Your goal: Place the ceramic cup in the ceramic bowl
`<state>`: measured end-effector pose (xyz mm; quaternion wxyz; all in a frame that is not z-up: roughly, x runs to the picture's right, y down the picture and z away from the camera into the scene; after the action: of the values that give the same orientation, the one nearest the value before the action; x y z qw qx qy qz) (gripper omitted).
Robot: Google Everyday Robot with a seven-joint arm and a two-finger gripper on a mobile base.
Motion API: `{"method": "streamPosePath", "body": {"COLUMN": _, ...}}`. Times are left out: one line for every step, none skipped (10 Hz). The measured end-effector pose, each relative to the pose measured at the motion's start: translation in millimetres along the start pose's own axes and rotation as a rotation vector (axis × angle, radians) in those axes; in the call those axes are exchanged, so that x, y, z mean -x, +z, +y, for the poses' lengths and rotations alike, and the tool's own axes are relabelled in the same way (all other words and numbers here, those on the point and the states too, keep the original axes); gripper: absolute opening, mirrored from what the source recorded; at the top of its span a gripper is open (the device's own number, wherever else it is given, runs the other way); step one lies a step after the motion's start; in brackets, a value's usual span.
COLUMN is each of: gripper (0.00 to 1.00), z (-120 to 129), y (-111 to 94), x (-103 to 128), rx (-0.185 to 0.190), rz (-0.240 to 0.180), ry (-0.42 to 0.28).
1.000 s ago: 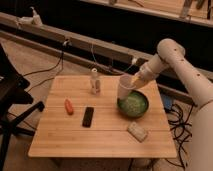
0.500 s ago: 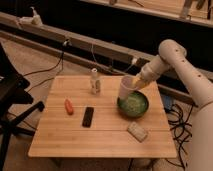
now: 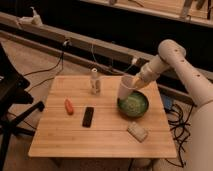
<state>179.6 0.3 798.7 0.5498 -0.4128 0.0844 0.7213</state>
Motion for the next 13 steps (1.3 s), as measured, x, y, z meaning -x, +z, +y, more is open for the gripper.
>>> {"method": "streamPosePath", "body": {"gripper": 0.27, "z": -7, "y": 3, "x": 0, "rx": 0.000, "rz": 0.000, "ry": 0.010}}
{"method": "streamPosePath", "body": {"gripper": 0.27, "z": -15, "y": 2, "x": -1, "rx": 0.021, "rz": -0.007, "ry": 0.030}}
{"method": "streamPosePath", "body": {"gripper": 0.27, "z": -20, "y": 3, "x": -1, "rx": 0.020, "rz": -0.012, "ry": 0.027}}
{"method": "streamPosePath", "body": {"gripper": 0.27, "z": -17, "y": 4, "x": 3, "rx": 0.010, "rz": -0.014, "ry": 0.020}}
{"method": "streamPosePath", "body": {"gripper": 0.27, "z": -6, "y": 10, "x": 7, "rx": 0.021, "rz": 0.001, "ry": 0.022}}
{"method": "streamPosePath", "body": {"gripper": 0.27, "z": -1, "y": 14, "x": 7, "rx": 0.021, "rz": 0.013, "ry": 0.038}}
{"method": "streamPosePath", "body": {"gripper": 0.27, "z": 5, "y": 20, "x": 6, "rx": 0.017, "rz": 0.016, "ry": 0.040}}
{"method": "streamPosePath", "body": {"gripper": 0.27, "z": 6, "y": 24, "x": 6, "rx": 0.019, "rz": 0.016, "ry": 0.042}}
{"method": "streamPosePath", "body": {"gripper": 0.27, "z": 4, "y": 24, "x": 6, "rx": 0.019, "rz": 0.012, "ry": 0.055}}
{"method": "streamPosePath", "body": {"gripper": 0.27, "z": -2, "y": 21, "x": 8, "rx": 0.021, "rz": 0.010, "ry": 0.059}}
{"method": "streamPosePath", "body": {"gripper": 0.27, "z": -12, "y": 15, "x": 10, "rx": 0.023, "rz": 0.006, "ry": 0.059}}
{"method": "streamPosePath", "body": {"gripper": 0.27, "z": -22, "y": 12, "x": 11, "rx": 0.029, "rz": 0.007, "ry": 0.062}}
{"method": "streamPosePath", "body": {"gripper": 0.27, "z": -28, "y": 11, "x": 8, "rx": 0.028, "rz": 0.013, "ry": 0.070}}
